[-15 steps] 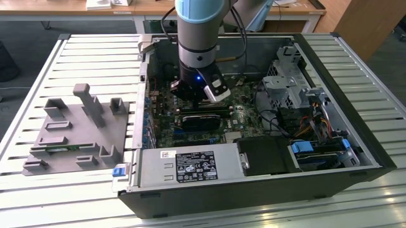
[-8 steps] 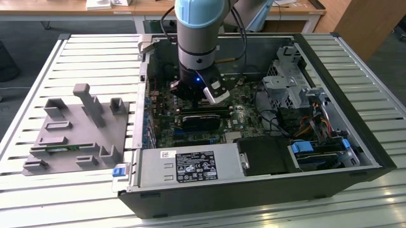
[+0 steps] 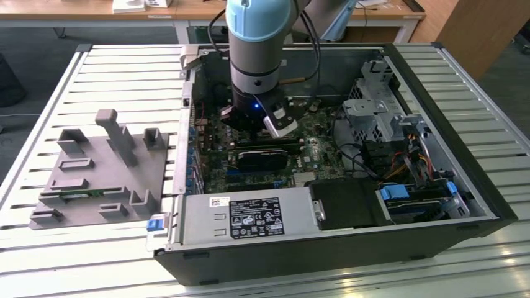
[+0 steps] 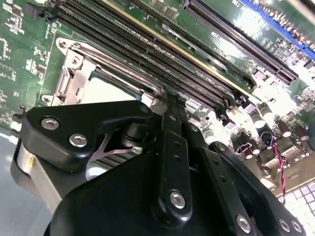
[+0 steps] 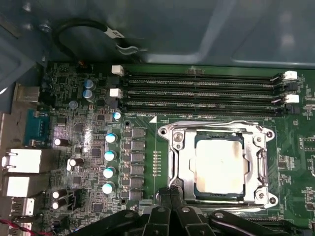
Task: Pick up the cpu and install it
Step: 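Install the second cpu locking lever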
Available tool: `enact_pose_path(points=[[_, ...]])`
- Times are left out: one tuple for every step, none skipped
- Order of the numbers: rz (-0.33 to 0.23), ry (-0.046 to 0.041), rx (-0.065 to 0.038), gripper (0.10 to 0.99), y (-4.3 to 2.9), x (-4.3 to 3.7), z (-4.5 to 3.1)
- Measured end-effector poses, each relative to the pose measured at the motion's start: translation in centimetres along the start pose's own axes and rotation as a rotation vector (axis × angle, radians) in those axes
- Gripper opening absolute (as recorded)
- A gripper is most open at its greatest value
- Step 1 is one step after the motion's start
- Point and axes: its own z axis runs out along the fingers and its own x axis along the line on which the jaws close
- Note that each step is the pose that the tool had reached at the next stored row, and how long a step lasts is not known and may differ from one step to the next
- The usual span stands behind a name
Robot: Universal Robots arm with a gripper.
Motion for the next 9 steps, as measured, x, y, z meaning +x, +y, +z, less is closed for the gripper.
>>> enact_pose_path(points=[[0.000, 0.0000, -0.001, 0.106, 0.01, 0.07, 0.01], [0.000, -0.0002, -0.001, 0.106, 0.01, 0.12, 0.01], [0.000, -0.0001, -0.002, 0.106, 0.01, 0.14, 0.00], [0.000, -0.0003, -0.003, 0.106, 0.01, 0.15, -0.04], [0.000, -0.0005, -0.004, 0.106, 0.03, 0.15, -0.14], [0.000, -0.0002, -0.004, 0.106, 0.06, 0.15, -0.35], [0.000, -0.0001, -0.004, 0.106, 0.10, 0.15, -0.59], [0.000, -0.0002, -0.004, 0.106, 0.14, 0.15, -0.81], [0.000, -0.0001, -0.004, 0.106, 0.18, 0.15, -1.08]])
